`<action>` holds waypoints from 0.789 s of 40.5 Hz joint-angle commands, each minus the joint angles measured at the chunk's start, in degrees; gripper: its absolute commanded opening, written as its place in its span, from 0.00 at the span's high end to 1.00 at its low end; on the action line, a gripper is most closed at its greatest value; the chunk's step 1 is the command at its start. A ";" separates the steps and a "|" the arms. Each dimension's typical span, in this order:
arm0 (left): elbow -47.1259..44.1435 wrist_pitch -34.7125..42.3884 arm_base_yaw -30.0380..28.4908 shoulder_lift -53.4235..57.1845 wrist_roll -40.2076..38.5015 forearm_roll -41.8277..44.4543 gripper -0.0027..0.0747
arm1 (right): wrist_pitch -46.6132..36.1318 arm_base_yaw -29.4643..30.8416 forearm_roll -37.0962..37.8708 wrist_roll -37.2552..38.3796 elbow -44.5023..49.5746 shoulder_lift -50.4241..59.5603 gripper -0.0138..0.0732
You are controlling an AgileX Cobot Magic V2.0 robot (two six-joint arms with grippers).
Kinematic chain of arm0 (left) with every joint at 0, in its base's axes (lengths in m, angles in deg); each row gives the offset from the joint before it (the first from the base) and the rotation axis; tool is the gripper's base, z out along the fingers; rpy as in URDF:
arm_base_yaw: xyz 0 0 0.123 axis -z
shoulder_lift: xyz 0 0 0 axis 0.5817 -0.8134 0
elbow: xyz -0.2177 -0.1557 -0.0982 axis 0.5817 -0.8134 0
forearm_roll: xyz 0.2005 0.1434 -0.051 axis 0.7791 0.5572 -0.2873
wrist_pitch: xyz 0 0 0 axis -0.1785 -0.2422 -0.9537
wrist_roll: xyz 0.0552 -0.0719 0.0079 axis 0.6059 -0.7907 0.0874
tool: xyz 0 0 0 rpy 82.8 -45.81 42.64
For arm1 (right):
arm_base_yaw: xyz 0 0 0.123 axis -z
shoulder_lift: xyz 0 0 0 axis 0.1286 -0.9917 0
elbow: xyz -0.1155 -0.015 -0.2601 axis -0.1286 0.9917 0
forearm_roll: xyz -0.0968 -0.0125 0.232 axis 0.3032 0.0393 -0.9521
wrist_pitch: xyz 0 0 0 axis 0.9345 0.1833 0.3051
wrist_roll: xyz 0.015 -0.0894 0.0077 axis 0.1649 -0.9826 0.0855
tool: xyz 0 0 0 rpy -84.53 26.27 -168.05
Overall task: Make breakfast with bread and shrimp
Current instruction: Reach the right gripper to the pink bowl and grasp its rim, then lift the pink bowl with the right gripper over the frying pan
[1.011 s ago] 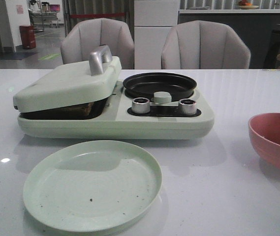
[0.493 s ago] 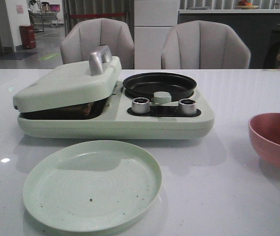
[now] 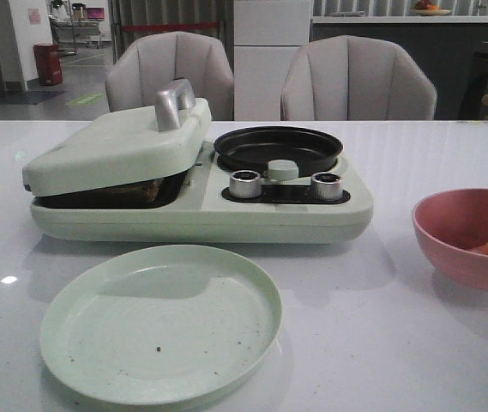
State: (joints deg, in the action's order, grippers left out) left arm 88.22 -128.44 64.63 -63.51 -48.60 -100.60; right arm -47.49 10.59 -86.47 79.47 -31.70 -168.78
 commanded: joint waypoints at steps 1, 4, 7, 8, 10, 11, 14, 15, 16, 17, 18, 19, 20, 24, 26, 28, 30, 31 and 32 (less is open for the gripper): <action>1.67 4.11 0.41 0.05 -0.42 -0.78 0.84 | -3.72 -1.14 1.27 -0.51 -3.46 6.34 0.80; 1.67 4.11 0.41 0.05 -0.42 -0.78 0.84 | -3.98 -3.12 2.77 -0.51 -5.98 8.48 0.80; 1.67 4.11 0.41 0.05 -0.42 -0.78 0.84 | -2.70 -6.18 5.38 -0.51 -9.51 9.82 0.79; 1.67 4.11 0.41 0.05 -0.42 -0.78 0.84 | -1.92 -7.30 6.80 -0.51 -10.71 9.88 0.79; 1.67 4.11 0.41 0.05 -0.42 -0.78 0.84 | -0.31 -10.14 9.10 -0.45 -13.92 9.81 0.79; 1.67 4.11 0.41 0.05 -0.42 -0.78 0.84 | 0.68 -11.46 10.81 -0.28 -15.31 9.50 0.79; 1.67 4.11 0.41 0.05 -0.42 -0.78 0.84 | 2.58 -16.31 17.11 2.81 -20.20 8.50 0.79; 1.67 4.11 0.41 0.05 -0.42 -0.78 0.84 | 3.05 -17.60 18.46 4.17 -21.51 8.13 0.79; 1.67 4.11 0.41 0.05 -0.42 -0.78 0.84 | 3.67 -18.88 21.30 6.13 -22.77 7.43 0.79; 1.67 4.11 0.41 0.05 -0.42 -0.78 0.84 | 4.13 -20.50 24.37 7.70 -24.48 6.91 0.79; 1.67 4.11 0.41 0.05 -0.42 -0.78 0.84 | 4.82 -22.09 26.73 9.81 -26.13 6.03 0.79; 1.67 4.11 0.41 0.05 -0.42 -0.78 0.84 | 5.55 -23.22 29.95 11.41 -27.31 5.07 0.79; 1.67 4.11 0.41 0.05 -0.42 -0.78 0.84 | 6.10 -24.65 32.33 13.67 -28.85 4.35 0.79; 1.67 4.11 0.41 0.05 -0.42 -0.78 0.84 | 8.85 -28.82 42.86 20.10 -33.27 0.48 0.79; 1.67 4.11 0.41 0.05 -0.42 -0.78 0.84 | 9.95 -30.79 48.13 23.40 -35.01 -1.49 0.79; 1.67 4.11 0.41 0.05 -0.42 -0.78 0.84 | 10.77 -32.55 53.34 26.05 -36.46 -3.19 0.79; 1.67 4.11 0.41 0.05 -0.42 -0.78 0.84 | 11.76 -34.09 58.53 29.24 -37.52 -5.11 0.79; 1.67 4.11 0.41 0.05 -0.42 -0.78 0.84 | 12.20 -34.72 60.81 30.61 -37.86 -5.91 0.79; 1.67 4.11 0.41 0.05 -0.42 -0.78 0.84 | 12.74 -35.29 63.14 32.61 -38.13 -6.93 0.79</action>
State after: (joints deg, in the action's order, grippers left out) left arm 88.22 -128.44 64.63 -63.51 -48.70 -100.60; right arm -34.73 -22.94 -35.02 106.25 -66.67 -176.22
